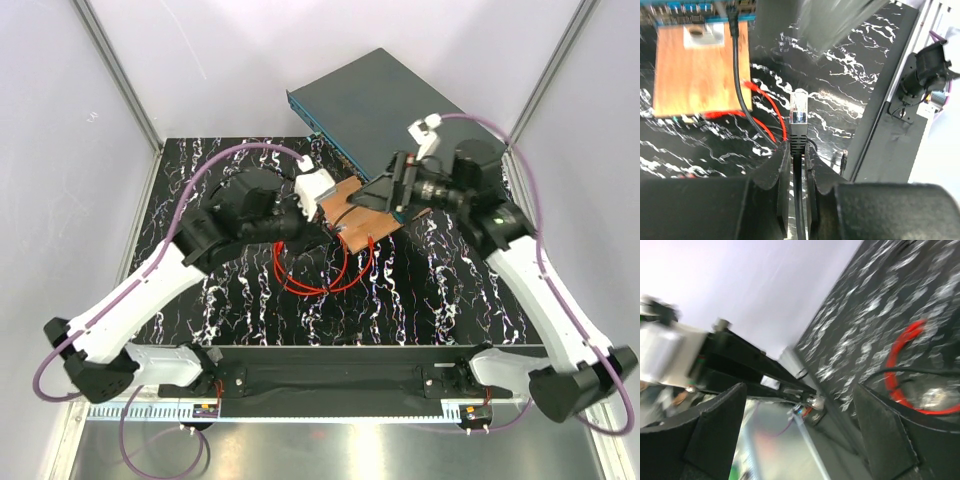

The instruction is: Insert the plug into the switch port

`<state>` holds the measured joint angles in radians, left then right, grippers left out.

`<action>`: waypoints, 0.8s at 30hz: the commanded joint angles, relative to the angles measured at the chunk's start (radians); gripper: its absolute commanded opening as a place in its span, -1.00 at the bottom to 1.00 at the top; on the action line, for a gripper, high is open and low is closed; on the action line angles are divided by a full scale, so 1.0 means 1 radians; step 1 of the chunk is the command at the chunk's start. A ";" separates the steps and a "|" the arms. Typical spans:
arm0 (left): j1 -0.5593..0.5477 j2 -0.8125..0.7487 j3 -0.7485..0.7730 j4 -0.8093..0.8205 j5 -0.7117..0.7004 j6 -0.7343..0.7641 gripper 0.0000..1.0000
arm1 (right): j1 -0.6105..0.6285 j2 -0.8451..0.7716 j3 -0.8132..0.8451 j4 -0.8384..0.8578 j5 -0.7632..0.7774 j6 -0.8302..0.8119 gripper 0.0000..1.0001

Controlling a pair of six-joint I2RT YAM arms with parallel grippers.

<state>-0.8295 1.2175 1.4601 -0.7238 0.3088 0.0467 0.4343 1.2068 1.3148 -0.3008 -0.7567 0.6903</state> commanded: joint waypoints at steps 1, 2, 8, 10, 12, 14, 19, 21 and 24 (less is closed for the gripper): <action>-0.014 0.054 0.046 0.024 -0.107 -0.129 -1.00 | -0.040 -0.101 0.098 -0.180 0.220 -0.161 0.86; -0.022 0.069 0.078 0.020 -0.118 -0.154 -1.00 | -0.061 -0.116 0.112 -0.214 0.265 -0.181 0.88; -0.100 0.151 0.141 0.060 -0.232 -0.206 -1.00 | -0.127 -0.285 0.032 -0.371 0.554 -0.170 1.00; -0.114 0.192 0.163 0.069 -0.258 -0.219 -1.00 | -0.201 -0.328 0.008 -0.409 0.568 -0.132 0.99; -0.120 0.229 0.216 0.061 -0.257 -0.220 -1.00 | -0.279 -0.345 -0.040 -0.463 0.570 -0.098 0.99; -0.122 0.281 0.278 0.046 -0.274 -0.216 -1.00 | -0.318 -0.349 -0.098 -0.483 0.518 -0.051 1.00; -0.122 0.313 0.312 0.057 -0.266 -0.186 -1.00 | -0.391 -0.294 -0.144 -0.371 0.277 -0.040 0.99; -0.120 0.313 0.299 0.060 -0.261 -0.182 -1.00 | -0.402 -0.274 -0.143 -0.324 0.228 -0.055 0.99; -0.112 0.309 0.283 0.073 -0.234 -0.180 -1.00 | -0.430 -0.239 -0.163 -0.269 0.170 -0.045 0.99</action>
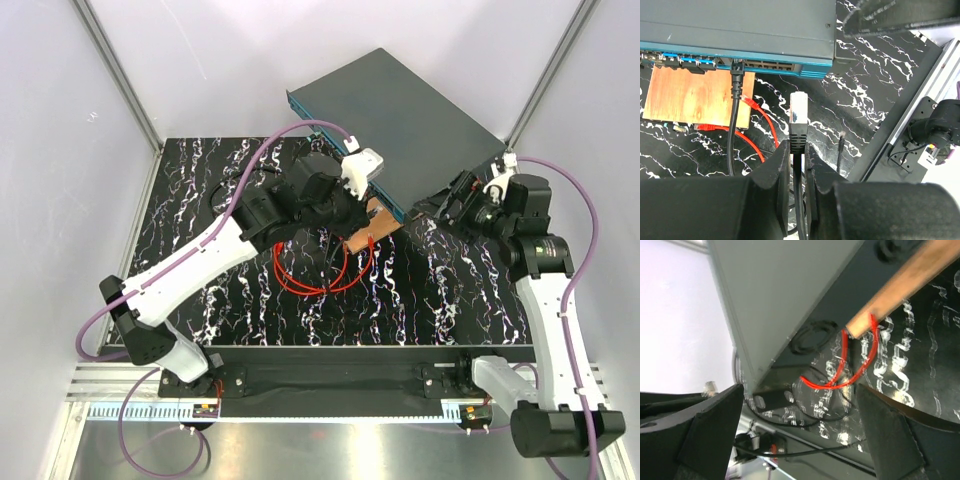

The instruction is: Insert the plug into the switch port

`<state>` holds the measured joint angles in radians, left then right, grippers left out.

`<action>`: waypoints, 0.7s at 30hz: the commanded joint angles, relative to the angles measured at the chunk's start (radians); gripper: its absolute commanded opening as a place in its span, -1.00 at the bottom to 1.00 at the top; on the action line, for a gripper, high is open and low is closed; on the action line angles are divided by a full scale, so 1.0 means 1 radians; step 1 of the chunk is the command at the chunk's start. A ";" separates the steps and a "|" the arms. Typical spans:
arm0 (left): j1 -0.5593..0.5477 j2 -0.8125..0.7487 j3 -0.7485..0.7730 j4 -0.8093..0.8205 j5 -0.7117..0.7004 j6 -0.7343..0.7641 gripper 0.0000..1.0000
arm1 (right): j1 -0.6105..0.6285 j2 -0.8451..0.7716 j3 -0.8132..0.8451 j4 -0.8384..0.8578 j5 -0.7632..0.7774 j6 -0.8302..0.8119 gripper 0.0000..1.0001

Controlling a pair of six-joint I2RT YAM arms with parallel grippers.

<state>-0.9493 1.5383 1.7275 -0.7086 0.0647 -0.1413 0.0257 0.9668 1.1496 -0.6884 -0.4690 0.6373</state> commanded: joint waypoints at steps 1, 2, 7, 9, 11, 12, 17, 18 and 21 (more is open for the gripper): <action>0.015 -0.012 0.014 0.061 0.026 0.008 -1.00 | -0.074 0.004 -0.028 0.148 -0.146 0.022 0.99; 0.018 -0.012 0.012 0.061 0.033 0.008 -1.00 | -0.090 0.009 -0.046 0.188 -0.176 0.039 1.00; 0.038 -0.020 -0.019 0.060 0.040 0.032 -1.00 | -0.122 0.000 -0.142 0.454 -0.273 0.120 0.99; 0.040 -0.020 -0.020 0.058 0.037 0.051 -1.00 | -0.124 0.010 -0.162 0.505 -0.281 0.143 0.99; 0.041 -0.018 -0.019 0.061 0.049 0.083 -1.00 | -0.130 0.033 -0.165 0.532 -0.280 0.169 1.00; 0.041 -0.017 -0.016 0.063 0.056 0.094 -1.00 | -0.133 0.039 -0.175 0.579 -0.289 0.185 0.99; 0.040 0.006 -0.002 0.064 0.020 0.120 -1.00 | -0.135 0.082 -0.214 0.714 -0.287 0.272 0.95; 0.040 0.014 0.010 0.060 0.005 0.124 -1.00 | -0.135 0.090 -0.228 0.739 -0.290 0.283 0.92; 0.040 0.045 0.036 0.032 -0.014 0.135 -1.00 | -0.135 0.102 -0.244 0.767 -0.292 0.309 0.89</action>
<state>-0.9089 1.5585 1.7130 -0.7033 0.0799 -0.0376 -0.1059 1.0657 0.9138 -0.0643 -0.7288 0.8902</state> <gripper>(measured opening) 0.157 0.948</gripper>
